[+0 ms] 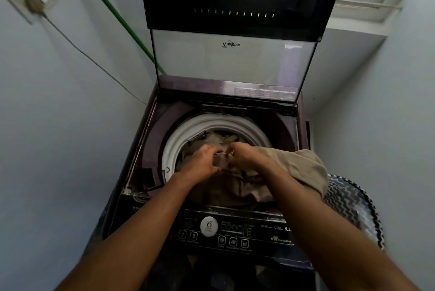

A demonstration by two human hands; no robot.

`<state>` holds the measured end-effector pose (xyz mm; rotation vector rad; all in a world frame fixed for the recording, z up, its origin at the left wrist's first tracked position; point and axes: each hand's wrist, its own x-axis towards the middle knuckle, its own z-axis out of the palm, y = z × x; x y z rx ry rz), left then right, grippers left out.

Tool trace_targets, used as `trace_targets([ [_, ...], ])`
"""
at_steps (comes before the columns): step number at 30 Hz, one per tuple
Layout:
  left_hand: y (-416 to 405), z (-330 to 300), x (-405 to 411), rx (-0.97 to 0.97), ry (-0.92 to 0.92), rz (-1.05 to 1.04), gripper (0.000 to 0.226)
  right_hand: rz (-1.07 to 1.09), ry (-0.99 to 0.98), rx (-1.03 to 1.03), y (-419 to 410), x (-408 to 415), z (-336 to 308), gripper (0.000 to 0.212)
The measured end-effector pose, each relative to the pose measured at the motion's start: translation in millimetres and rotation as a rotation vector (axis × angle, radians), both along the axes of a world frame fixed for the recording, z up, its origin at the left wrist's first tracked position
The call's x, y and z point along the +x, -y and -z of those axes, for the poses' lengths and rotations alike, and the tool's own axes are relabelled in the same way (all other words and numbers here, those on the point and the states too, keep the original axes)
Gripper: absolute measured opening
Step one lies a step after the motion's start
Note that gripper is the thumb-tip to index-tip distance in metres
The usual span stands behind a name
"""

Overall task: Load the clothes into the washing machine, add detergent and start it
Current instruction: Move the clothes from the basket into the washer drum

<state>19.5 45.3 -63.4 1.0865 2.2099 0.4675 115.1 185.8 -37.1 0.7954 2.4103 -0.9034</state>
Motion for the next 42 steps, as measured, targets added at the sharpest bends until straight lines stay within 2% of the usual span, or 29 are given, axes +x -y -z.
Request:
trace_targets([
  [4, -14.0, -3.2, 8.5, 0.032, -0.025, 0.029, 0.057, 0.040, -0.100, 0.024, -10.1, 11.4, -7.0, 0.040],
  [8, -37.5, -14.8, 23.4, 0.119, -0.027, 0.082, 0.046, 0.088, -0.266, 0.110, -29.7, 29.6, -24.8, 0.033],
  [10, -53.4, -20.4, 36.2, 0.168, -0.012, 0.120, 0.044, 0.106, -0.210, 0.208, -45.2, 46.2, -31.6, 0.052],
  [13, -78.8, -26.3, 62.4, 0.249, -0.010, 0.204, 0.045, 0.157, -0.037, 0.275, -70.1, 78.0, -37.2, 0.097],
  [17, -109.7, -29.5, 103.7, 0.244, 0.008, 0.374, 0.064, 0.286, 0.102, 0.110, -105.3, 132.5, -27.6, 0.119],
  [21, -125.2, -29.6, 134.7, 0.147, -0.003, 0.504, 0.097, 0.286, 0.189, -0.100, -116.5, 182.2, -21.4, 0.146],
  [24, -129.3, -29.3, 148.6, 0.109, -0.064, 0.533, 0.108, 0.374, 0.179, -0.203, -111.2, 206.5, -13.2, 0.136],
  [27, -131.8, -27.7, 151.8, 0.115, -0.075, 0.508, 0.110, 0.468, 0.072, -0.282, -109.8, 216.5, -6.1, 0.112],
  [30, -131.7, -24.5, 150.8, 0.132, -0.089, 0.488, 0.107, 0.474, -0.011, -0.328, -109.1, 212.1, -9.7, 0.088],
  [33, -128.8, -23.4, 150.2, 0.202, -0.053, 0.441, 0.104, 0.457, -0.063, -0.241, -106.6, 198.3, -21.4, 0.063],
  [37, -121.2, -33.6, 140.1, 0.321, 0.031, 0.309, 0.087, 0.468, -0.176, -0.087, -98.4, 172.0, -45.8, 0.030],
  [42, -107.5, -54.6, 111.2, 0.483, 0.046, 0.142, 0.077, 0.521, -0.405, -0.030, -79.4, 129.3, -69.9, 0.026],
])
